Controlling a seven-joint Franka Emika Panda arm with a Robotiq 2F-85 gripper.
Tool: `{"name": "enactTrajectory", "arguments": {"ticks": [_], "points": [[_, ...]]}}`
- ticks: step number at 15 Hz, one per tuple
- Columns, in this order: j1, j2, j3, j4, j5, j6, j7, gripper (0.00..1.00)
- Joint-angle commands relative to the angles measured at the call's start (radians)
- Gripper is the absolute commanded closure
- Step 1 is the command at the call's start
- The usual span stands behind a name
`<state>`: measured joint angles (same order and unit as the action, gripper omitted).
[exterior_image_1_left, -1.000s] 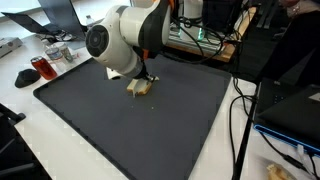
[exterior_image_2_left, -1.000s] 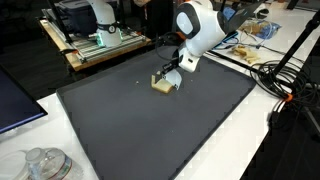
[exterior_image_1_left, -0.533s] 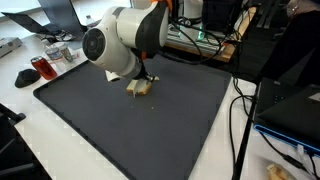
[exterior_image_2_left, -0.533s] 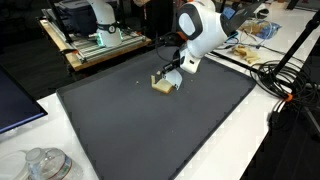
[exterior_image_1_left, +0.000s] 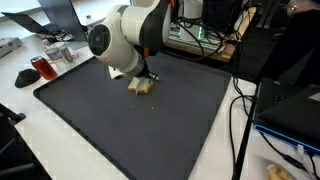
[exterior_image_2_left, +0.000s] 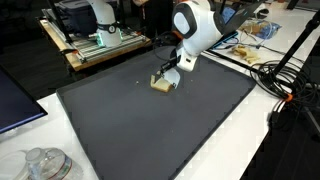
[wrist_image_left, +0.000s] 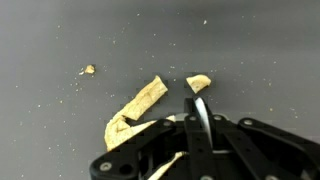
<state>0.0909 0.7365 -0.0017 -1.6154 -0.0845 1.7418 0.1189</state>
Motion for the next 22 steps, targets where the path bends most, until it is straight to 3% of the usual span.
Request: {"name": "enactTrajectory", "arguments": {"ticks": [1,6,13,22], "points": [[-0.024,-0.053,0.010,-0.189,0.020,0.073,-0.026,0.99],[-0.033,-0.117,0.012,-0.284,0.014,0.043,-0.068,0.99],[-0.031,-0.128,0.005,-0.383,0.002,0.134,-0.063,0.99],[-0.033,-0.090,-0.001,-0.399,0.003,0.204,-0.050,0.99]]}}
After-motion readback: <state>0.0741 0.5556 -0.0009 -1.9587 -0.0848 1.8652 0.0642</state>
